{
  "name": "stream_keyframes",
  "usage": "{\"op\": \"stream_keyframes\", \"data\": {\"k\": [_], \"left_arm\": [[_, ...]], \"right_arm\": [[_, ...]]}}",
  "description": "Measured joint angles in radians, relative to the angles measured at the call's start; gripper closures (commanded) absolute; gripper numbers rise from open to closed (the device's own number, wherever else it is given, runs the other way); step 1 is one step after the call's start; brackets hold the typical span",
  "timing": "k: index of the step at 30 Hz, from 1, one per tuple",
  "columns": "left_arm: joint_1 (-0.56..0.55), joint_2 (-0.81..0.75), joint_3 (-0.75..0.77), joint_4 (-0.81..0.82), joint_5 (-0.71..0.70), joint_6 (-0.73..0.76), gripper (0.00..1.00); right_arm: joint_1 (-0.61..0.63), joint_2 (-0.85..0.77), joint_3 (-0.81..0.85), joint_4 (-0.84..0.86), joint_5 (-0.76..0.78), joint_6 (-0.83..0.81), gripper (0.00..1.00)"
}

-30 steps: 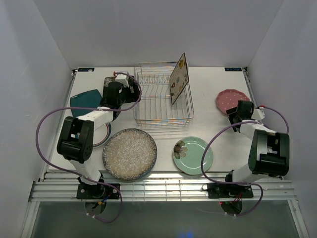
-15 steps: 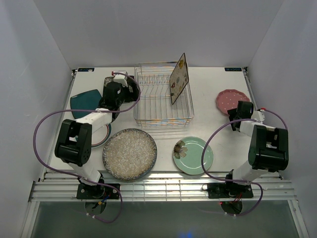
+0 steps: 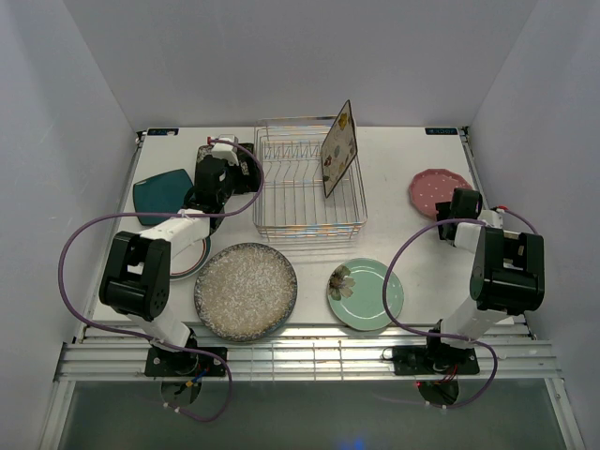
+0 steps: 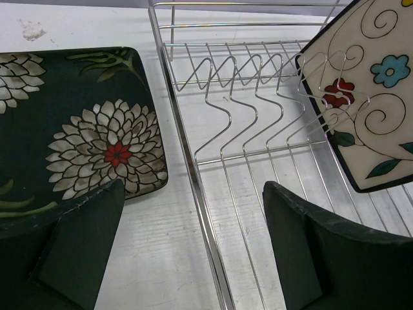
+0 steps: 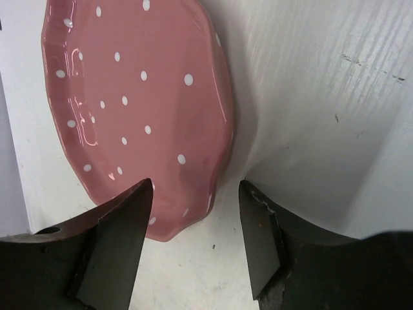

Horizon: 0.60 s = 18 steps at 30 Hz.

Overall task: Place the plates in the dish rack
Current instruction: Pick up the plate at the center of the board.

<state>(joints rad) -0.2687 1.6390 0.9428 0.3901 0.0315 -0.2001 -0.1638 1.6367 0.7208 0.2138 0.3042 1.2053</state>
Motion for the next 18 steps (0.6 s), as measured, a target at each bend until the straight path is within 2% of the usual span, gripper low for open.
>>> {"op": "stream_keyframes", "data": {"k": [13, 16, 17, 18], "left_arm": [[0.0, 0.0, -0.002, 0.006, 0.0, 0.0, 0.02], [0.0, 0.0, -0.002, 0.006, 0.0, 0.0, 0.02], [0.0, 0.0, -0.002, 0.006, 0.0, 0.0, 0.02], [0.0, 0.0, -0.002, 0.007, 0.0, 0.0, 0.02]], "right_arm": [[-0.025, 0.072, 0.048, 0.037, -0.025, 0.05, 0.48], [-0.026, 0.081, 0.049, 0.048, -0.026, 0.061, 0.57], [-0.026, 0.084, 0.049, 0.048, -0.027, 0.062, 0.69], [-0.026, 0.087, 0.048, 0.045, -0.026, 0.061, 0.73]]}}
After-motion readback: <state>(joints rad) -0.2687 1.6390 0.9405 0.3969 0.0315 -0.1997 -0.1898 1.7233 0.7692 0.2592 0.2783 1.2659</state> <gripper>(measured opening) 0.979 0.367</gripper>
